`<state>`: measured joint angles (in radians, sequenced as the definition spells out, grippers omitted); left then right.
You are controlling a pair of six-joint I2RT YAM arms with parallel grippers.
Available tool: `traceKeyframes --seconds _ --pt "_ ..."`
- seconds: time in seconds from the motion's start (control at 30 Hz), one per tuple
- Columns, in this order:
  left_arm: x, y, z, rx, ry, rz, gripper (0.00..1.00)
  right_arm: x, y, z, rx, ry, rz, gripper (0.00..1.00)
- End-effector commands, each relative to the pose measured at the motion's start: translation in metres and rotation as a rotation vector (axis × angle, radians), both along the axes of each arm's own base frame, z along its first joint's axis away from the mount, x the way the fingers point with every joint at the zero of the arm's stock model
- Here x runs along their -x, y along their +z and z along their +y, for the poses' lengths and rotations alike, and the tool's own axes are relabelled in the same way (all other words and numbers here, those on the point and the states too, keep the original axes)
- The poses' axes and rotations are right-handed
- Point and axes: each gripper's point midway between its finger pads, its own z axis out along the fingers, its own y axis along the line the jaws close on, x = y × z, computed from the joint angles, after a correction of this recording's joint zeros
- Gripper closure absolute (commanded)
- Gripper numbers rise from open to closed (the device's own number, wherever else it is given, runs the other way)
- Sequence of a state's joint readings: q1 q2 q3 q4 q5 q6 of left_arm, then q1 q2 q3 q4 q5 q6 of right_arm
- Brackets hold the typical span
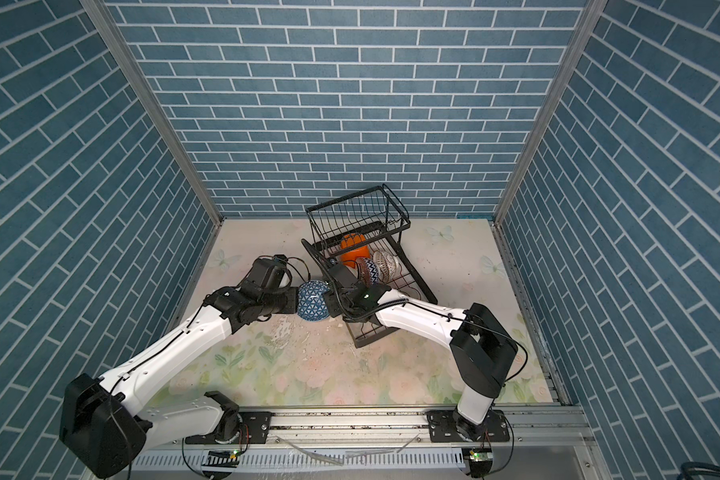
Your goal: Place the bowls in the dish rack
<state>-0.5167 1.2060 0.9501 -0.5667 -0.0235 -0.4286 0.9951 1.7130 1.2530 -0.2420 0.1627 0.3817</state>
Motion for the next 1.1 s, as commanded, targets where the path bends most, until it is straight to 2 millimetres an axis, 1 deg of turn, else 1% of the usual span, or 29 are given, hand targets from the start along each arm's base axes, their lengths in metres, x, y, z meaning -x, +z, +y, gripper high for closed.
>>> traceKeyframes --seconds 0.0,0.17,0.3,0.6,0.67,0.7,0.77,0.8,0.87,0.9,0.93,0.97,1.0,1.03,1.07 --pt "-0.005 0.012 -0.004 0.032 -0.014 -0.049 1.00 -0.008 0.019 0.015 -0.079 -0.013 -0.001 0.50" --pt "-0.006 0.014 -0.006 0.039 -0.020 -0.051 1.00 -0.010 0.017 0.017 -0.089 -0.015 0.004 0.59" --pt "-0.007 0.013 -0.008 0.047 -0.027 -0.055 1.00 -0.012 0.018 0.018 -0.101 -0.018 0.010 0.68" --pt "-0.007 0.014 -0.013 0.076 -0.041 -0.071 1.00 -0.012 0.022 0.015 -0.107 -0.019 0.008 1.00" --pt "-0.007 0.015 -0.013 0.081 -0.040 -0.077 0.99 -0.011 0.026 0.013 -0.109 -0.018 0.004 1.00" --pt "-0.007 0.015 -0.013 0.084 -0.040 -0.081 0.94 -0.010 0.028 0.011 -0.110 -0.021 0.001 1.00" --pt "-0.006 0.017 -0.013 0.095 -0.041 -0.088 0.90 -0.009 0.032 0.007 -0.106 -0.026 -0.007 1.00" --pt "-0.006 0.018 -0.013 0.100 -0.043 -0.094 0.87 -0.009 0.034 0.005 -0.104 -0.031 -0.009 1.00" --pt "-0.004 0.020 -0.013 0.107 -0.045 -0.102 0.75 -0.007 0.037 0.001 -0.101 -0.034 -0.013 1.00" --pt "-0.004 0.021 -0.013 0.110 -0.045 -0.106 0.58 -0.006 0.038 -0.001 -0.099 -0.035 -0.015 1.00" --pt "-0.003 0.021 -0.012 0.110 -0.044 -0.110 0.32 -0.005 0.041 -0.004 -0.101 -0.038 -0.019 1.00" --pt "-0.002 0.023 -0.012 0.113 -0.043 -0.116 0.16 -0.005 0.043 -0.006 -0.099 -0.042 -0.022 1.00" --pt "-0.001 0.023 -0.011 0.115 -0.044 -0.120 0.04 -0.004 0.044 -0.009 -0.096 -0.047 -0.026 1.00" --pt "-0.001 0.024 -0.011 0.116 -0.043 -0.123 0.00 -0.004 0.045 -0.012 -0.092 -0.053 -0.029 1.00" --pt "0.000 0.025 -0.010 0.118 -0.046 -0.126 0.00 -0.003 0.046 -0.014 -0.089 -0.057 -0.032 1.00"
